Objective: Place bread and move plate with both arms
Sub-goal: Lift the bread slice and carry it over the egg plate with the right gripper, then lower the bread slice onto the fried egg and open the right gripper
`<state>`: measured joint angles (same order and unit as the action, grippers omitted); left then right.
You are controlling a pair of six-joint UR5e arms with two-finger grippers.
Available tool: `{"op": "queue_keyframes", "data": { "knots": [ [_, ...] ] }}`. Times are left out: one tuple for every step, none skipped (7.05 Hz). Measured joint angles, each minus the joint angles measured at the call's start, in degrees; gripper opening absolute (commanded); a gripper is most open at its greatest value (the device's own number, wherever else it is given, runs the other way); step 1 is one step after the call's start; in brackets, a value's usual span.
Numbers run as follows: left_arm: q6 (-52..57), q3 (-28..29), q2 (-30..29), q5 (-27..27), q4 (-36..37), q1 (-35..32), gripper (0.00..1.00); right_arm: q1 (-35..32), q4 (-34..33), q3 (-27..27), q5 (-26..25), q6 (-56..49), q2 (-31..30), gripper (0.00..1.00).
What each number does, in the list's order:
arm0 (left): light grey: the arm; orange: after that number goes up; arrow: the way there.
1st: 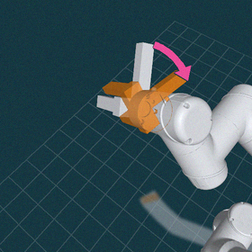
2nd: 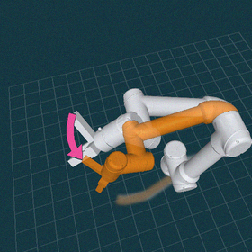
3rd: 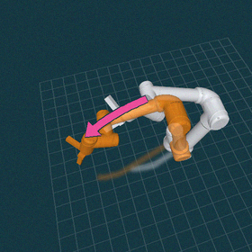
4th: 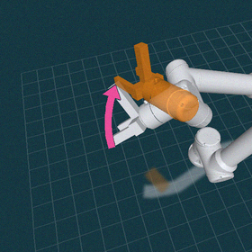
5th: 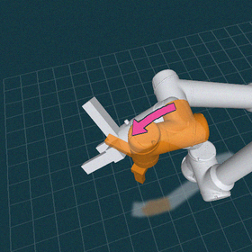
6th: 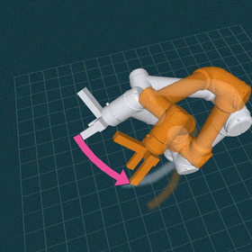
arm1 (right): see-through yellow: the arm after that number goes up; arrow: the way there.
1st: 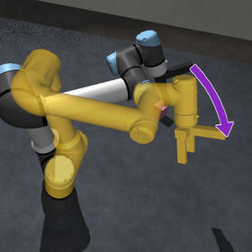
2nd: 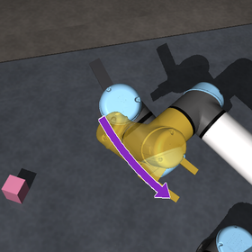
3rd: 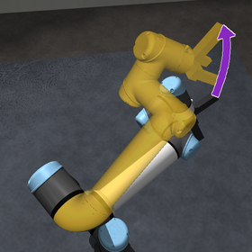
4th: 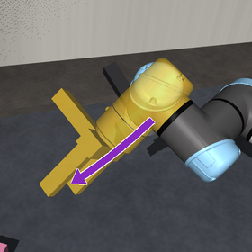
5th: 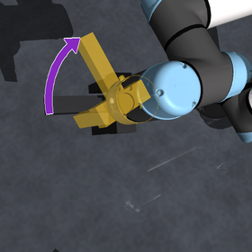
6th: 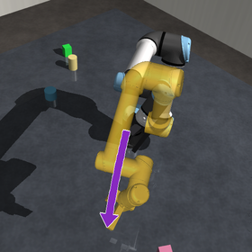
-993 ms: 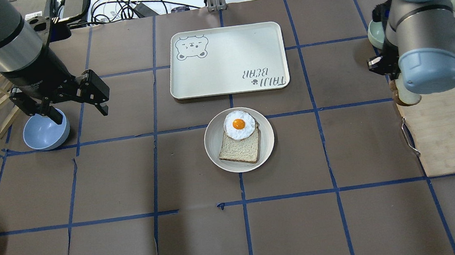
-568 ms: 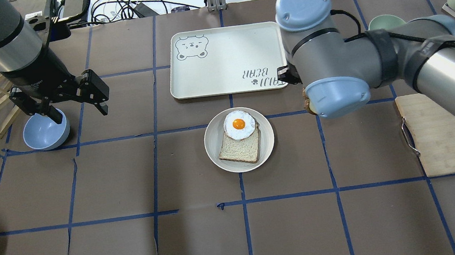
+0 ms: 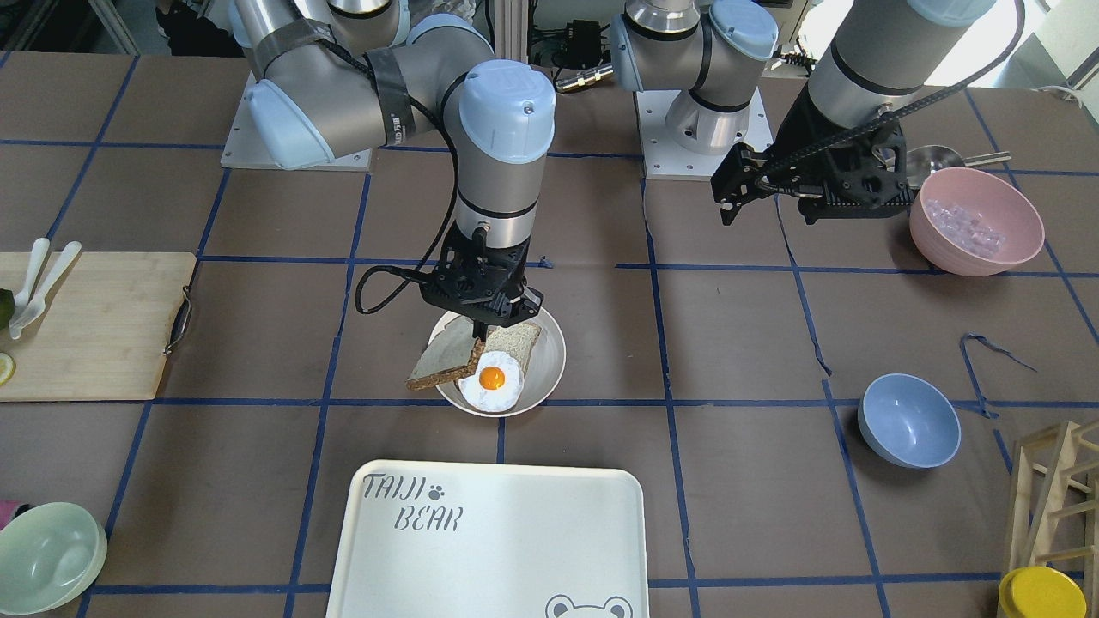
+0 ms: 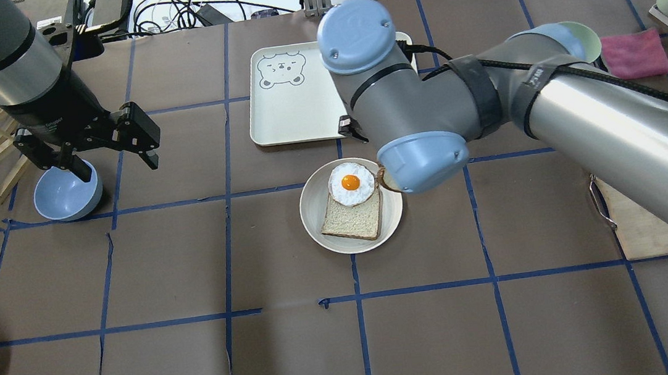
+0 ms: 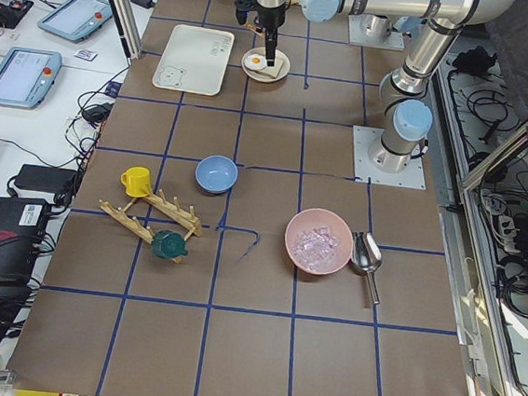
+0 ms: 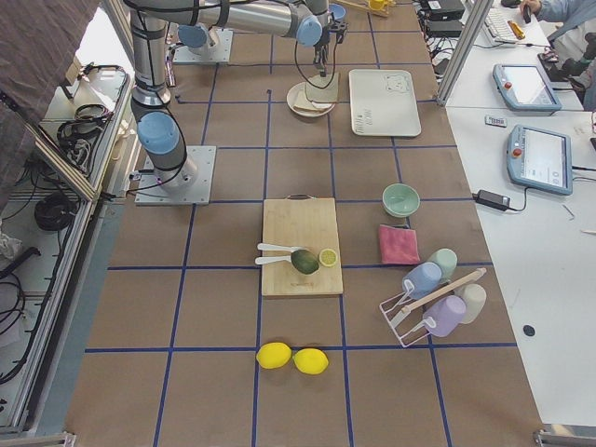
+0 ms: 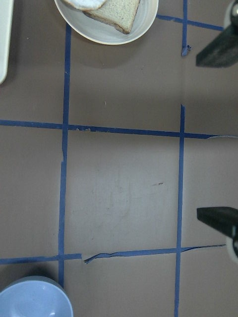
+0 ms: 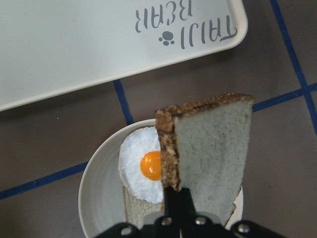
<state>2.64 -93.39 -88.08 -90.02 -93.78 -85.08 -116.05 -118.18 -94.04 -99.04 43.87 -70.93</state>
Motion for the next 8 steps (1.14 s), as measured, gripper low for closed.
{"op": "queue_keyframes", "data": {
  "knots": [
    [0.0,-0.01,0.01,-0.02,0.0,0.0,1.0,-1.02,0.17,0.48,1.02,2.02,1.43,0.0],
    [0.0,0.05,0.0,0.0,0.0,0.02,1.0,-1.67,0.15,0.61,1.41,3.18,2.57,0.0],
    [0.0,0.07,-0.04,0.01,0.0,0.06,1.0,-1.93,0.26,0.59,1.39,3.55,3.31,0.0],
    [0.0,0.07,-0.04,0.0,0.0,0.06,1.0,-2.03,0.55,0.56,1.35,3.71,3.96,0.0],
    [0.0,0.06,-0.02,-0.02,0.0,0.04,1.0,-2.08,0.67,0.51,1.51,4.08,4.54,0.0],
    [0.0,0.06,-0.02,0.0,0.0,0.03,1.0,-2.13,0.56,0.49,1.68,4.57,5.01,0.03],
    [0.0,0.06,-0.04,0.02,0.0,0.05,1.0,-2.15,0.35,0.5,1.77,4.78,5.29,0.36],
    [0.0,0.02,-0.06,0.02,0.0,0.05,1.0,-2.16,0.3,0.49,1.84,4.79,5.39,0.56]
  ]
}}
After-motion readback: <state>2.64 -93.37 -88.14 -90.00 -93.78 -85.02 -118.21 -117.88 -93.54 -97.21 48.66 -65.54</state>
